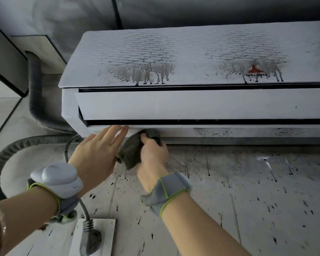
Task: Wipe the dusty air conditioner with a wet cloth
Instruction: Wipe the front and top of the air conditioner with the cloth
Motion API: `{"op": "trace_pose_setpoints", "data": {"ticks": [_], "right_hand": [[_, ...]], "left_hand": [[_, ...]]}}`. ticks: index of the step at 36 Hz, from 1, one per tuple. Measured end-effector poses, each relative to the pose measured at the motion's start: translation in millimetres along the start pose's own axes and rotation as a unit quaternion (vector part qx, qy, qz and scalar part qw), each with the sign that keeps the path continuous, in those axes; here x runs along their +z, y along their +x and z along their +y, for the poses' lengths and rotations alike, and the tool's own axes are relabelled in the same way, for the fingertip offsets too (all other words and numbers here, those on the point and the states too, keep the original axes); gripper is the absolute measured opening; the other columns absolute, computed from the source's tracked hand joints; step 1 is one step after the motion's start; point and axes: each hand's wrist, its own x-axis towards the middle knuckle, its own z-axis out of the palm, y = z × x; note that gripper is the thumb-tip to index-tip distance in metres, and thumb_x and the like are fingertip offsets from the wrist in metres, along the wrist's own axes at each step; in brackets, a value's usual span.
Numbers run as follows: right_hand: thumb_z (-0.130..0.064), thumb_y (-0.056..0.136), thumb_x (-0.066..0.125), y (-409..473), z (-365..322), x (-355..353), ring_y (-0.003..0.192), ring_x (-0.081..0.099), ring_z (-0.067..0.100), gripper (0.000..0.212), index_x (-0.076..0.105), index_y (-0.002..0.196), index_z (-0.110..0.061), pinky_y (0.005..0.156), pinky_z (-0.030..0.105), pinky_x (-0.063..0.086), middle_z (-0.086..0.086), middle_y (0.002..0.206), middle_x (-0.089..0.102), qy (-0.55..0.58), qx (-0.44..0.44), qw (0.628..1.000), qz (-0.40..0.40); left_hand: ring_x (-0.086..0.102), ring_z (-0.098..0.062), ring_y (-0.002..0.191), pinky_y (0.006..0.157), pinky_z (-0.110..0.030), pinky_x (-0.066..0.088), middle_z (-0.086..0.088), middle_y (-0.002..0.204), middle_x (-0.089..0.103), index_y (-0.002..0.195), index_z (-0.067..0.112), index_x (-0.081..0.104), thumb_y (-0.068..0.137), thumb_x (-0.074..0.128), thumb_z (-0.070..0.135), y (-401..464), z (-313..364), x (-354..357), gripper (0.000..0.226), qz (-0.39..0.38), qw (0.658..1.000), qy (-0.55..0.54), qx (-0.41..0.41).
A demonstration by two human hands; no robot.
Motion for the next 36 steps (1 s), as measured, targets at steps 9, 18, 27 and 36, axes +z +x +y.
{"op": "trace_pose_setpoints", "data": {"ticks": [9,18,27,36], "right_hand": [[-0.007,0.088,0.06,4,-43,-54,0.092,0.06,0.027,0.022,0.058,0.109,-0.013,0.081,0.038,0.051,0.006,0.099,0.062,0.04,-0.084,0.994,0.057],[-0.002,0.089,0.053,-3,-23,-78,0.097,0.062,0.03,0.029,0.061,0.115,-0.012,0.071,0.035,0.052,0.015,0.112,0.065,-0.093,-0.004,0.987,-0.131],[0.0,0.087,0.058,11,-16,-51,0.093,0.057,0.026,0.021,0.054,0.096,-0.019,0.082,0.036,0.05,0.009,0.104,0.059,-0.064,-0.149,0.984,0.069],[-0.024,0.092,0.053,22,6,-14,0.105,0.056,0.036,0.038,0.047,0.124,-0.005,0.089,0.044,0.048,0.019,0.122,0.056,-0.074,-0.087,0.956,0.27]], "left_hand": [[0.042,-0.02,0.099,0.062,-0.033,0.055,-0.014,0.112,0.062,0.122,-0.004,0.059,0.052,0.072,-0.001,-2,4,0,0.071,0.013,0.999,-0.033,-0.014],[0.041,-0.022,0.106,0.07,-0.036,0.056,-0.015,0.115,0.061,0.125,-0.005,0.056,0.054,0.073,0.004,-3,7,-3,0.074,0.0,0.999,-0.043,-0.029],[0.04,-0.019,0.103,0.065,-0.032,0.057,-0.012,0.109,0.063,0.122,-0.004,0.059,0.045,0.079,0.009,-3,8,-7,0.08,0.0,0.999,-0.038,-0.022],[0.04,-0.019,0.106,0.063,-0.031,0.057,-0.012,0.111,0.063,0.123,-0.006,0.057,0.044,0.081,0.015,-4,7,-8,0.085,-0.011,0.999,-0.03,-0.023]]}}
